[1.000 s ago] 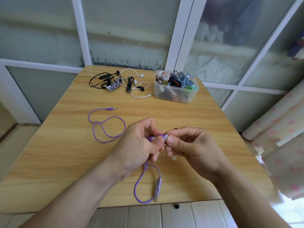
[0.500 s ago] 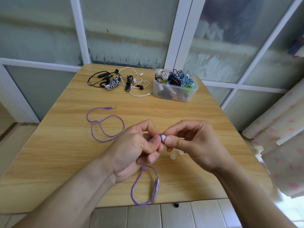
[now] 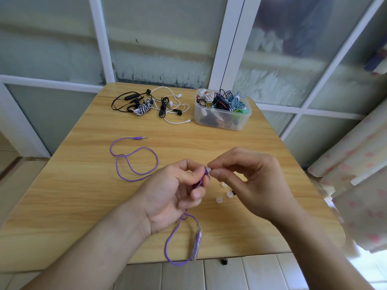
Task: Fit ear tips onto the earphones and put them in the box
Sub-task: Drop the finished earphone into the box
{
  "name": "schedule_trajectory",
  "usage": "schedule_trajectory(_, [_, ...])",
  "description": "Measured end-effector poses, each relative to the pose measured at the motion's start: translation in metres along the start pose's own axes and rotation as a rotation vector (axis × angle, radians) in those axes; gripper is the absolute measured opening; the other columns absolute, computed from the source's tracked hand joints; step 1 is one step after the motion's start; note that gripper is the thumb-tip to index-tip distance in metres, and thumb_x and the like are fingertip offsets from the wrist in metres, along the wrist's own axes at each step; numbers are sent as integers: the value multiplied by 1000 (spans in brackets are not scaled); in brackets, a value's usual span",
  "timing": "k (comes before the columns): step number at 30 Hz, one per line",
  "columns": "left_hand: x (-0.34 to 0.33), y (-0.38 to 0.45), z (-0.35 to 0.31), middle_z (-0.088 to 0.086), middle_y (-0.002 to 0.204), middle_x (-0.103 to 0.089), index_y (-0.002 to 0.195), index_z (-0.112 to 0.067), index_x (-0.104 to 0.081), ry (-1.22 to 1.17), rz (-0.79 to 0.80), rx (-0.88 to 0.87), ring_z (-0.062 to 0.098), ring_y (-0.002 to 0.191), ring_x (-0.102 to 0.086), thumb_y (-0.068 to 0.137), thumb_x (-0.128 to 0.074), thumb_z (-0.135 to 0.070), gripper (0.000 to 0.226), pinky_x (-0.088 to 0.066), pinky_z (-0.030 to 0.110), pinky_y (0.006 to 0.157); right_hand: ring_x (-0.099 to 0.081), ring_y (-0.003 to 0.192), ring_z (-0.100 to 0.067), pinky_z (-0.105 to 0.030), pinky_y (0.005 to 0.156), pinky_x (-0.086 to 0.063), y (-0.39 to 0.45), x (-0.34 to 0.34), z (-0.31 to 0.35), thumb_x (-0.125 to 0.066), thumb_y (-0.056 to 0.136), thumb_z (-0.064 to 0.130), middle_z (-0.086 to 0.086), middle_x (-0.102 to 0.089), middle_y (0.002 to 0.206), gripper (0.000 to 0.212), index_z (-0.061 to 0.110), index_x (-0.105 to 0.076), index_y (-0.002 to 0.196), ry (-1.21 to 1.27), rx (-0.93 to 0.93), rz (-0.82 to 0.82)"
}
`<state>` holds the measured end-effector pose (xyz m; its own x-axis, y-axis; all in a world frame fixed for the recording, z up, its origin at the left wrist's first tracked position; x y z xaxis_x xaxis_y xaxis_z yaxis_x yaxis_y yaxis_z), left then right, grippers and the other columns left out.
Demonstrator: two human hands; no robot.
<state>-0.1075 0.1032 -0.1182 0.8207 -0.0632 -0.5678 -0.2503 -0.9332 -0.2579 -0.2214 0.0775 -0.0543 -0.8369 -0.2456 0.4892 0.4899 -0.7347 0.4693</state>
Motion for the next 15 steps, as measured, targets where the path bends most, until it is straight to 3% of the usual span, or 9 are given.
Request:
schedule_trajectory(8, [8, 2, -9, 8, 70, -59, 89, -1, -66, 46, -80, -133, 13, 53, -50, 71, -68, -9, 20, -32, 18, 40, -71, 67, -12, -20, 65, -53, -4, 3, -2, -78, 80, 8, 7, -75, 76, 12, 16, -77, 89, 70, -120, -93])
schedule_trajectory(15, [9, 0, -16, 7, 62, -62, 95, -3, -63, 178, -133, -271, 14, 51, -52, 76, -67, -5, 20, -35, 20, 41, -70, 61, -15, -15, 55, -49, -5, 0, -6, -76, 76, 8, -5, -75, 74, 15, 3, -75, 90, 298, -260, -83])
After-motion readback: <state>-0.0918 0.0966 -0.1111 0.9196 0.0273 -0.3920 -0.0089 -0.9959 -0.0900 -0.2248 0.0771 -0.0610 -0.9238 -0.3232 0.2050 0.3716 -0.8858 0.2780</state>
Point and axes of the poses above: each hand's wrist, its own y-axis towards the middle knuckle, its own x-axis out of the back of the hand, z = x × y, the point moved 8 cm from there along y, towards the middle knuckle
